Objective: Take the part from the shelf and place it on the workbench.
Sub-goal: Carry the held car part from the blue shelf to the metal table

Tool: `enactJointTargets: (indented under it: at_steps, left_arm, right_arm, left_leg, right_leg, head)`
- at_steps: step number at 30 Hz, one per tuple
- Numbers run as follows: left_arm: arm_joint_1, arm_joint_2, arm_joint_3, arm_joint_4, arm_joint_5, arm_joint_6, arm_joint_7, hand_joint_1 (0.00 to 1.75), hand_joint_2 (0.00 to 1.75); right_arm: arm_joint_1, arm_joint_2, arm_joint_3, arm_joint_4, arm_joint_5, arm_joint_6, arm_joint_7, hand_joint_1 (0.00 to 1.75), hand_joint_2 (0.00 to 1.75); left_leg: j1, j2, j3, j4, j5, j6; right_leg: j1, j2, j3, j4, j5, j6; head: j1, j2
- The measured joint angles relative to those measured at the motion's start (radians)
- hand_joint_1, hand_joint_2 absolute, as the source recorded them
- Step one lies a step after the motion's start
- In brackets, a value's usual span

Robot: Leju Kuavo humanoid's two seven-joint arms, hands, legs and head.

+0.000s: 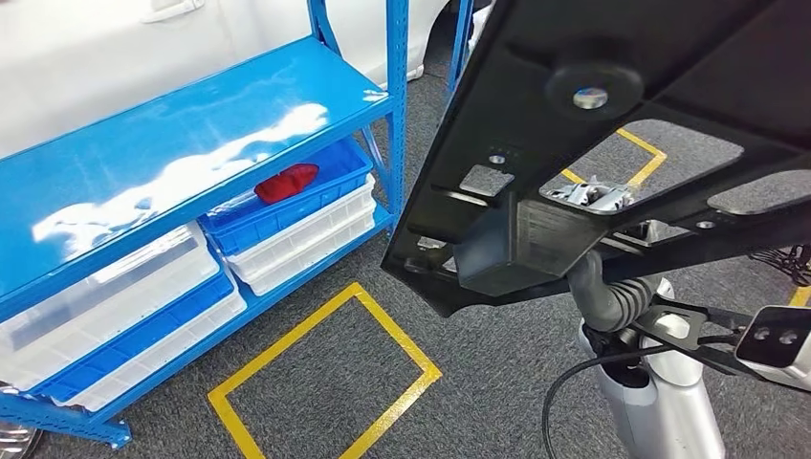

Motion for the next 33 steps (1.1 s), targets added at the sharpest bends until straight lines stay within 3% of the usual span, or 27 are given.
enactJointTargets:
  at_steps: [2,3,5,7,9,11,12,13,14,16,18,20,22,24,26,27,28,29,31,33]
  left_arm:
    - [-0.002,-0.002,-0.001,0.0,-0.002,-0.004,0.0,0.0,1.75]
    - [-0.003,-0.003,-0.001,0.0,-0.004,-0.005,0.0,0.0,1.75]
    - [-0.006,-0.005,-0.002,0.0,-0.009,-0.003,0.0,0.0,1.75]
    - [-0.008,-0.008,-0.003,0.0,-0.011,-0.002,0.002,0.0,1.75]
    - [-0.005,-0.01,-0.003,0.0,-0.011,0.001,0.003,0.0,1.75]
    - [-0.001,-0.011,-0.002,0.0,-0.007,0.008,0.003,0.0,1.75]
    - [0.001,-0.012,-0.002,0.0,-0.004,0.013,0.002,0.0,1.75]
    - [0.002,-0.014,-0.002,0.0,-0.002,0.02,0.002,0.0,1.75]
    - [0.003,-0.015,-0.002,0.0,-0.003,0.028,0.002,0.0,1.75]
    - [0.003,-0.018,-0.002,0.0,-0.01,0.044,0.002,0.0,1.75]
    - [0.002,-0.021,-0.003,0.0,-0.02,0.039,0.002,0.0,1.75]
    - [-0.001,-0.023,-0.004,0.0,-0.027,0.004,0.003,0.0,1.75]
    - [-0.003,-0.024,-0.005,0.0,-0.03,-0.033,0.002,0.0,1.75]
    - [-0.001,-0.025,-0.005,0.0,-0.029,-0.05,0.001,0.0,1.75]
    - [0.0,-0.024,-0.005,0.0,-0.025,-0.043,-0.001,0.0,1.75]
    - [0.0,-0.024,-0.004,0.0,-0.02,-0.037,-0.002,0.0,1.75]
    - [-0.001,-0.024,-0.003,0.0,-0.015,-0.032,-0.003,0.0,1.75]
    - [-0.002,-0.024,-0.002,0.0,-0.01,-0.029,-0.004,0.0,1.75]
    - [-0.004,-0.022,-0.001,0.0,-0.002,-0.031,-0.004,0.0,1.75]
    - [-0.005,-0.015,0.002,0.0,0.004,-0.036,0.003,0.0,1.75]
  right_arm:
    - [0.001,0.0,0.0,-0.002,0.008,0.003,-0.003,1.75,1.75]
    - [0.002,0.001,0.0,-0.003,0.013,0.003,-0.004,1.75,1.75]
    - [0.004,0.002,0.0,-0.005,0.025,0.001,-0.005,1.75,1.75]
    - [0.004,0.003,0.001,-0.009,0.033,-0.001,-0.008,1.75,1.75]
    - [0.005,0.007,0.006,-0.01,0.034,-0.004,-0.014,1.75,1.75]
    - [0.01,0.009,0.014,-0.009,0.03,-0.012,-0.023,1.75,1.75]
    - [0.013,0.009,0.017,-0.008,0.026,-0.017,-0.027,1.75,1.75]
    - [0.015,0.009,0.019,-0.008,0.02,-0.023,-0.032,1.75,1.75]
    - [0.017,0.008,0.02,-0.008,0.013,-0.029,-0.035,1.75,1.75]
    - [0.018,0.004,0.02,-0.011,0.002,-0.045,-0.035,1.75,1.75]
    - [0.021,-0.004,0.021,-0.016,-0.005,-0.06,-0.028,1.75,1.75]
    - [0.029,-0.016,0.021,-0.022,-0.008,-0.072,-0.022,1.75,1.75]
    - [0.036,-0.029,0.022,-0.027,-0.007,-0.083,-0.025,1.75,1.75]
    - [0.039,-0.035,0.023,-0.028,-0.005,-0.087,-0.033,1.75,1.75]
    - [0.039,-0.036,0.026,-0.024,-0.006,-0.083,-0.04,1.75,1.75]
    - [0.038,-0.036,0.028,-0.02,-0.009,-0.078,-0.043,1.75,1.75]
    - [0.036,-0.036,0.029,-0.015,-0.012,-0.074,-0.046,1.75,1.75]
    - [0.032,-0.036,0.031,-0.011,-0.016,-0.07,-0.048,1.75,1.75]
    - [0.023,-0.036,0.033,-0.007,-0.022,-0.067,-0.051,1.75,1.75]
    - [0.019,-0.037,0.034,-0.005,-0.027,-0.066,-0.054,1.75,1.75]
  left_leg:
    - [-0.005,0.016,0.004,0.001,-0.005,-0.009]
    - [-0.008,0.025,0.006,0.0,-0.007,-0.014]
    - [-0.008,0.035,0.01,0.0,-0.012,-0.025]
    - [-0.004,0.003,-0.003,0.037,-0.042,-0.034]
    - [-0.001,-0.042,-0.055,0.155,-0.106,-0.039]
    - [0.0,-0.055,-0.116,0.279,-0.15,-0.041]
    - [0.0,-0.057,-0.127,0.296,-0.144,-0.042]
    - [0.0,-0.058,-0.118,0.27,-0.117,-0.041]
    - [0.001,-0.065,-0.092,0.208,-0.078,-0.039]
    - [0.004,-0.105,-0.033,0.072,-0.018,-0.033]
    - [0.003,-0.128,-0.011,0.017,-0.006,-0.027]
    - [0.002,-0.111,-0.008,0.011,-0.002,-0.017]
    - [0.005,-0.089,-0.003,0.002,0.004,-0.004]
    - [0.004,-0.065,-0.001,-0.003,0.007,0.005]
    - [0.001,-0.04,-0.002,-0.003,0.005,0.007]
    - [0.001,-0.027,-0.001,-0.003,0.004,0.006]
    - [0.0,-0.015,-0.001,-0.002,0.003,0.005]
    - [0.0,-0.005,0.001,-0.002,0.001,0.002]
    - [-0.003,0.013,0.005,0.0,-0.005,-0.006]
    - [-0.008,0.028,0.009,0.001,-0.01,-0.017]
  right_leg:
    - [0.009,-0.028,0.047,-0.094,0.025,-0.016]
    - [0.013,-0.028,0.049,-0.103,0.023,-0.022]
    - [0.011,-0.005,0.048,-0.107,0.028,-0.033]
    - [0.005,0.014,0.05,-0.115,0.033,-0.044]
    - [0.004,0.034,0.052,-0.117,0.036,-0.052]
    - [0.005,0.058,0.051,-0.115,0.036,-0.054]
    - [0.006,0.072,0.051,-0.114,0.035,-0.054]
    - [0.005,0.085,0.052,-0.112,0.035,-0.054]
    - [0.005,0.098,0.052,-0.11,0.034,-0.052]
    - [0.005,0.122,0.049,-0.102,0.032,-0.046]
    - [0.003,0.141,0.042,-0.098,0.034,-0.035]
    - [0.001,0.156,0.036,-0.099,0.038,-0.022]
    - [0.003,0.119,0.023,-0.072,0.02,-0.013]
    - [0.002,0.062,-0.026,0.03,-0.037,-0.006]
    - [-0.005,0.044,-0.09,0.161,-0.089,0.001]
    - [-0.008,0.042,-0.105,0.19,-0.092,0.003]
    - [-0.01,0.038,-0.099,0.18,-0.078,0.004]
    - [-0.011,0.031,-0.07,0.127,-0.048,0.004]
    - [-0.008,-0.009,0.008,-0.018,0.005,-0.001]
    - [0.0,-0.035,0.044,-0.092,0.021,-0.013]
  head:
    - [-0.001,0.0]
    - [-0.002,0.0]
    - [-0.003,0.0]
    - [-0.004,0.0]
    - [-0.006,0.0]
    - [-0.007,0.0]
    - [-0.007,0.0]
    - [-0.007,0.0]
    - [-0.007,0.0]
    - [-0.007,0.0]
    - [-0.008,0.0]
    - [-0.008,0.0]
    - [-0.004,0.0]
    - [0.001,0.0]
    - [0.003,0.0]
    - [0.003,0.0]
    - [0.003,0.0]
    - [0.003,0.0]
    - [0.002,0.0]
    - [0.002,0.0]
